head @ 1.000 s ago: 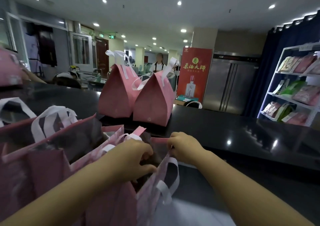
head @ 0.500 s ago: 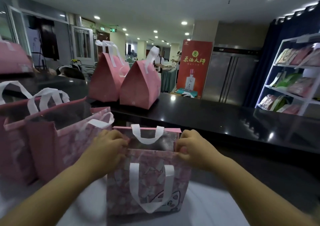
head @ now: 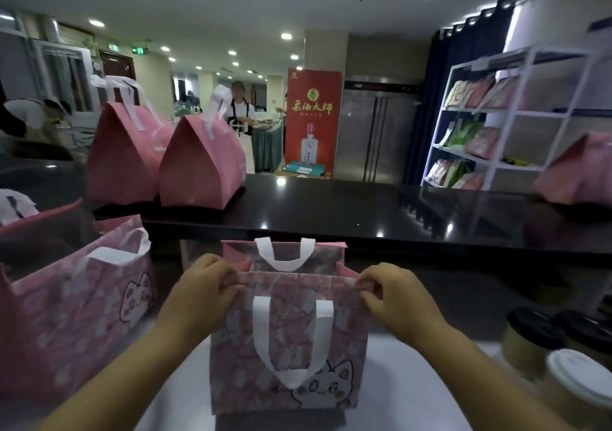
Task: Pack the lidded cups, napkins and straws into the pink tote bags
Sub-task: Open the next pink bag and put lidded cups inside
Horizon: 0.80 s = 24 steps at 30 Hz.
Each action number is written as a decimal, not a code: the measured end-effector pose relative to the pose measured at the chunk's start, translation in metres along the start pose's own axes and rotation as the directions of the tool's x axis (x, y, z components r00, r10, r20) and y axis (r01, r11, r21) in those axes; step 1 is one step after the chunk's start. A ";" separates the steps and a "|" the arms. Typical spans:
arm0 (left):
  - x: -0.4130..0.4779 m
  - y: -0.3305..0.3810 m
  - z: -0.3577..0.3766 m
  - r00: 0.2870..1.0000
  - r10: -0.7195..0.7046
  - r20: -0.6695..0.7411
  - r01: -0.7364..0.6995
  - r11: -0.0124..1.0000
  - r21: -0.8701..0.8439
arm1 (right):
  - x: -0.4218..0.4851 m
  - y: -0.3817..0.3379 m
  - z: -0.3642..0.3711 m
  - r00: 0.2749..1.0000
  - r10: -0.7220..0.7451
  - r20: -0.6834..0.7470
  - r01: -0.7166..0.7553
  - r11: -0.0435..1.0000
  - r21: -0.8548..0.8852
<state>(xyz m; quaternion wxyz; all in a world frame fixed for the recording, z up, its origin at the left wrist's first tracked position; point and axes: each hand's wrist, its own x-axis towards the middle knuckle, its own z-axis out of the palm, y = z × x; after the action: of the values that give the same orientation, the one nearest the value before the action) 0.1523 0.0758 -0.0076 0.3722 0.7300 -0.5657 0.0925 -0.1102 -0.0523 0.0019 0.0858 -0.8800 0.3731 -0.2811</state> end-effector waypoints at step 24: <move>0.014 0.108 0.025 0.922 0.385 0.040 -0.375 0.914 -0.153 | -0.073 0.069 -0.077 0.976 0.209 -0.060 -0.210 0.978 -0.006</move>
<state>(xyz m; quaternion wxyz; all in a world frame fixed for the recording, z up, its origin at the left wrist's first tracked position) 0.0536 0.0403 0.0295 0.3784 0.5802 -0.7146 0.0971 -0.2365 -0.0454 0.0094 0.0983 -0.8276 0.4678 -0.2942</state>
